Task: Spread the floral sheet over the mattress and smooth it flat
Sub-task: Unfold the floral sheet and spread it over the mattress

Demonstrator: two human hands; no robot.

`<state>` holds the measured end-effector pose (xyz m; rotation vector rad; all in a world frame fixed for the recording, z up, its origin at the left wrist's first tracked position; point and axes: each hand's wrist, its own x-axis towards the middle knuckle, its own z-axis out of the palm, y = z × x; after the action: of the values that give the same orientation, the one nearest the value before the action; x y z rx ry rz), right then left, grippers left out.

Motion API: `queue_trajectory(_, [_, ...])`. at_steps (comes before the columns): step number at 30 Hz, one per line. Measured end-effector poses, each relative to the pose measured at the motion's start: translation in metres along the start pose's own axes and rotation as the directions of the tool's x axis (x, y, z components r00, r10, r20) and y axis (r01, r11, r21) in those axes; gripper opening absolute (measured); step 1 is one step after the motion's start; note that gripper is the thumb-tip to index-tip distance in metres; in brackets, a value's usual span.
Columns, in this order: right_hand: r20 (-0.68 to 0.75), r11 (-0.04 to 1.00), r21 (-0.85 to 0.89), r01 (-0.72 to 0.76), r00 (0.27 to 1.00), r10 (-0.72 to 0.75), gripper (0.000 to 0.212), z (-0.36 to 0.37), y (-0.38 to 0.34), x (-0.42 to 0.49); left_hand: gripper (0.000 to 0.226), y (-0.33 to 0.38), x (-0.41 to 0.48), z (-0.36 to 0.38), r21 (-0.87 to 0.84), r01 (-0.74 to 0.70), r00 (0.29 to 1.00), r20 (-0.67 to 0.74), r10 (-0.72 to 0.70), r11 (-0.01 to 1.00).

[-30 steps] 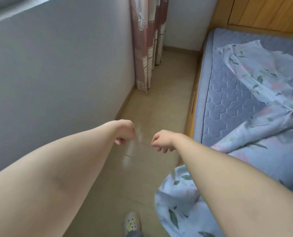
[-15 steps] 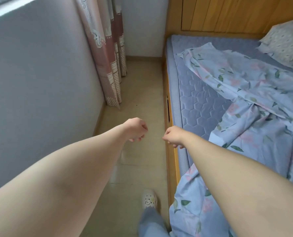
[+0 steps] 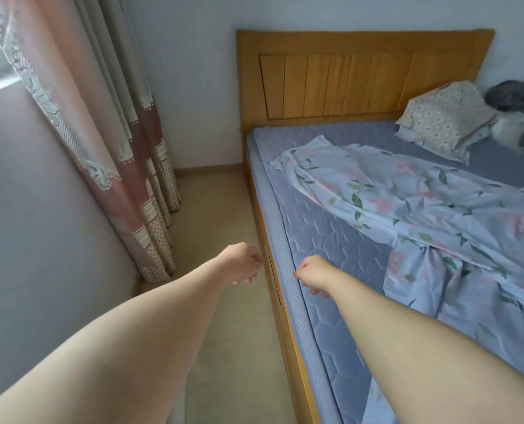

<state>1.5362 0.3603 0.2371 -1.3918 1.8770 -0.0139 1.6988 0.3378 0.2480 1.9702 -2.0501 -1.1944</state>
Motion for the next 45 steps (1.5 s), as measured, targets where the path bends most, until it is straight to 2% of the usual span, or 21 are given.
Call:
queue_trajectory(2, [-0.037,0.998,0.049,-0.039,0.999,0.041,0.018,-0.016,-0.008,0.027,0.018,0.008,0.038,-0.017,0.020,-0.035,0.999,0.017,0.035,0.999])
queue_trajectory(6, [-0.098,0.980,0.152,-0.128,0.985,0.144,0.009,-0.036,-0.021,0.078,0.018,0.017,0.109,-0.047,0.095,-0.122,0.990,0.088,0.114,0.988])
queue_trajectory(10, [-0.158,0.942,0.256,-0.217,0.952,0.263,0.010,-0.056,-0.043,0.131,0.016,0.032,0.180,-0.080,0.190,-0.231,0.964,0.179,0.198,0.954])
queue_trajectory(14, [-0.161,0.892,0.392,-0.226,0.938,0.308,0.007,-0.062,-0.070,0.168,0.019,0.045,0.231,-0.105,0.231,-0.299,0.941,0.231,0.246,0.926])
queue_trajectory(18, [-0.146,0.826,0.487,-0.285,0.906,0.398,0.021,-0.060,-0.069,0.193,0.023,0.060,0.276,-0.104,0.321,-0.369,0.913,0.301,0.275,0.872])
queue_trajectory(22, [-0.124,0.726,0.552,-0.410,0.821,0.558,0.034,-0.070,-0.033,0.208,0.031,0.091,0.313,-0.087,0.434,-0.461,0.876,0.361,0.319,0.774])
queue_trajectory(27, [-0.126,0.648,0.596,-0.474,0.742,0.659,0.036,-0.099,0.008,0.244,0.034,0.141,0.364,-0.055,0.459,-0.534,0.832,0.435,0.344,0.710])
queue_trajectory(29, [-0.133,0.637,0.603,-0.481,0.726,0.675,0.036,-0.114,0.024,0.272,0.034,0.164,0.386,-0.041,0.485,-0.571,0.812,0.456,0.365,0.663])
queue_trajectory(32, [-0.123,0.624,0.617,-0.480,0.724,0.678,0.037,-0.134,0.050,0.318,0.034,0.195,0.423,-0.021,0.564,-0.572,0.819,0.437,0.372,0.596])
queue_trajectory(35, [-0.090,0.620,0.592,-0.514,0.723,0.685,0.036,-0.143,0.069,0.350,0.031,0.216,0.458,0.003,0.609,-0.579,0.813,0.487,0.321,0.542])
queue_trajectory(39, [0.000,0.563,0.603,-0.565,0.706,0.708,0.022,-0.154,0.102,0.378,0.030,0.252,0.489,0.050,0.523,-0.671,0.726,0.607,0.324,0.525])
queue_trajectory(42, [0.030,0.450,0.683,-0.575,0.638,0.770,0.030,-0.160,0.144,0.391,0.029,0.275,0.507,0.097,0.478,-0.747,0.644,0.693,0.324,0.461])
queue_trajectory(45, [0.014,0.417,0.675,-0.609,0.576,0.817,0.033,-0.154,0.189,0.405,0.036,0.282,0.532,0.146,0.450,-0.796,0.588,0.735,0.338,0.404])
